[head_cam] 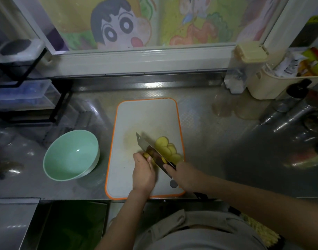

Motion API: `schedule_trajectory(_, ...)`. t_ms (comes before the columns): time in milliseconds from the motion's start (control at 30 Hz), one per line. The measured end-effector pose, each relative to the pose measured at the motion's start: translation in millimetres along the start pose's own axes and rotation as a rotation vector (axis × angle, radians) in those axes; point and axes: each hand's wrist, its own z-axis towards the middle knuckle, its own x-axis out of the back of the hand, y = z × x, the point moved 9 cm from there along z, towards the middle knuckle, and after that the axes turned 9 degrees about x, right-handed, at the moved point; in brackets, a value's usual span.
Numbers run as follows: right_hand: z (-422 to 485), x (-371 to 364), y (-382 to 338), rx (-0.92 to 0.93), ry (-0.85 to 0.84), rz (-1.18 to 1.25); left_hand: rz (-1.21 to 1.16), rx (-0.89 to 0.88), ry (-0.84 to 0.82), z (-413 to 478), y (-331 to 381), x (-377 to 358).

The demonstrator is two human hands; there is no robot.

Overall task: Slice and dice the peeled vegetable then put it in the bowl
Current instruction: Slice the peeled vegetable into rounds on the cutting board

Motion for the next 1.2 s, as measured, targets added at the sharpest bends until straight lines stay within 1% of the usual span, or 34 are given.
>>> schedule_trajectory(100,1,-7,-1,0.012,-0.030,0.037,0.004,-0.008,0.003,-1,-1,-1)
schedule_trajectory(233,9,-14,-1,0.007,0.016,0.101,0.001,-0.027,0.007,-3,3,0)
schedule_trajectory(433,25,-20,-6,-0.002,0.083,0.095,-0.003,-0.040,0.005,-5,1,0)
schedule_trajectory(567,31,-21,-10,-0.011,0.077,0.126,-0.005,-0.055,0.007,-5,2,0)
schedule_trajectory(667,33,-17,-7,-0.008,0.091,0.196,-0.011,-0.064,0.001,-5,1,0)
schedule_trajectory(867,36,-16,-12,0.022,0.079,0.075,-0.030,-0.094,-0.005,-4,1,3)
schedule_trajectory(967,33,-19,-13,0.007,0.064,0.090,-0.035,-0.084,-0.019,-6,3,2)
schedule_trajectory(1100,17,-18,-6,-0.016,-0.039,0.033,-0.030,-0.038,-0.028,-4,1,1)
schedule_trajectory(1200,2,-15,13,-0.030,-0.048,0.085,-0.005,-0.022,-0.025,-3,1,1)
